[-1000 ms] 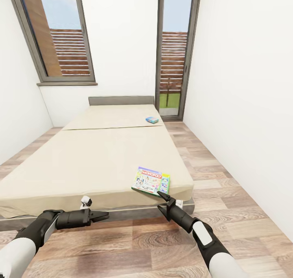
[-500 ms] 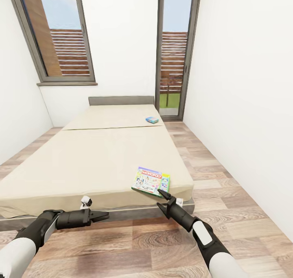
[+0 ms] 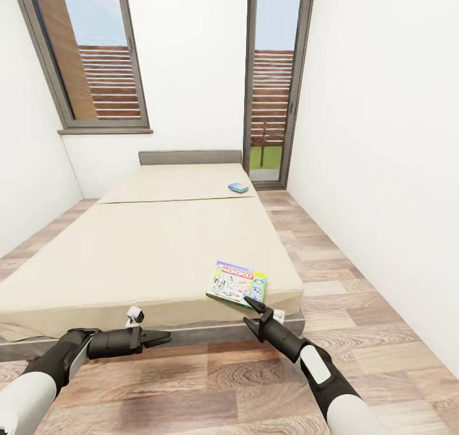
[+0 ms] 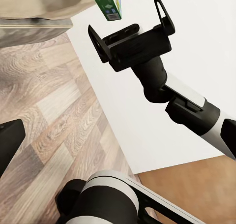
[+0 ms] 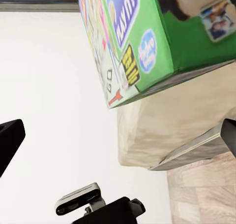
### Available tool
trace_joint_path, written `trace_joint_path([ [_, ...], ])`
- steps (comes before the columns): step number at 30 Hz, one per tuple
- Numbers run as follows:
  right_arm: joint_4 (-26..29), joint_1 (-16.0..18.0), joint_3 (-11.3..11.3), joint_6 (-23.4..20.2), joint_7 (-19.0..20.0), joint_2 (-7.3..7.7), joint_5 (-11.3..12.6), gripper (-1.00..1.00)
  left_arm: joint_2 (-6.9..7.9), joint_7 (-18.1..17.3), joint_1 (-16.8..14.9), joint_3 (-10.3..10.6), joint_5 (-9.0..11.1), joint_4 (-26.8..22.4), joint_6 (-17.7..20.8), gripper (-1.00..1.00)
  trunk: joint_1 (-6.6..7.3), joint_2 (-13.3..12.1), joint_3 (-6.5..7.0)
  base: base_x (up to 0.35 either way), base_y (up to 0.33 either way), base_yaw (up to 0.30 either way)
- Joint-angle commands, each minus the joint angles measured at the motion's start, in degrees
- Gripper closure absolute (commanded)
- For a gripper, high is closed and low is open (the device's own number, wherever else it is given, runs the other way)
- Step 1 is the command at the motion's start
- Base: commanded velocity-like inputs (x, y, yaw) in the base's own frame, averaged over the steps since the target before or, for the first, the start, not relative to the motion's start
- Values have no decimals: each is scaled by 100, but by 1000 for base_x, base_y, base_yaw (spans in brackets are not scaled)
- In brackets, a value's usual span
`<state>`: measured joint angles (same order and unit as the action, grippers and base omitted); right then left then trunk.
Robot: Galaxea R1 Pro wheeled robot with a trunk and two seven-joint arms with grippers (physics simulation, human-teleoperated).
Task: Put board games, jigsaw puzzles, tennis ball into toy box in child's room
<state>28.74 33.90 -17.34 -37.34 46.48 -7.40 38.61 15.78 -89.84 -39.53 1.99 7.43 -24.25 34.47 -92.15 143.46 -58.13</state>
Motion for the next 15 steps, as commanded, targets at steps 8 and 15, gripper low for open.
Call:
trace_joint_path([
  [8, 0, 3, -3, -39, 9, 6, 6, -100, 4, -16, -2, 20, 21, -1, 57, -100, 1, 2, -5, 0, -34, 0],
  [15, 0, 3, 1, -41, 10, 9, 6, -100, 4, -16, -2, 21, 21, -1, 54, -100, 1, 2, -5, 0, -142, 0],
])
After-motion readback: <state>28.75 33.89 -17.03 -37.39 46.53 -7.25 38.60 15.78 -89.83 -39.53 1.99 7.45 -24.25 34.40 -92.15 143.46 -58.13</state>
